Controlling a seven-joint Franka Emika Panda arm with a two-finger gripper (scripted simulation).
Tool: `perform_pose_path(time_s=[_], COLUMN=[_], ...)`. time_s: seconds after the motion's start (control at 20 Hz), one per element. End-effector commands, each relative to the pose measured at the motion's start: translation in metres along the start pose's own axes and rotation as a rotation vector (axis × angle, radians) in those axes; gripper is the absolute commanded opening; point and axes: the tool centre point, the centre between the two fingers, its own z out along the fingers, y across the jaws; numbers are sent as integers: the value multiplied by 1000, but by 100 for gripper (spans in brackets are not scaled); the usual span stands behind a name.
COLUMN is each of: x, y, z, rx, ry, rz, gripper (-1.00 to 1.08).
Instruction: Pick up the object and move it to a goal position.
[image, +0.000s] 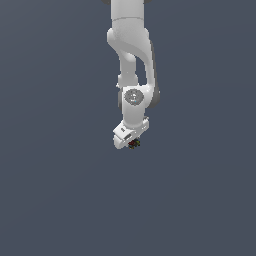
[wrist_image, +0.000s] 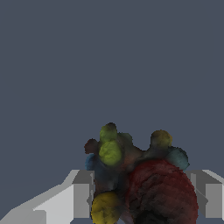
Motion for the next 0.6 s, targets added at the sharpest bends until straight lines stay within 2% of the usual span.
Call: perform_pose_path(time_s=[0.0,0.55], x=[-2,5], y=[-4,16], z=[5,-21], rx=[8,2], ry=[-8,-1], rz=[-2,-1], gripper=[-100,-100])
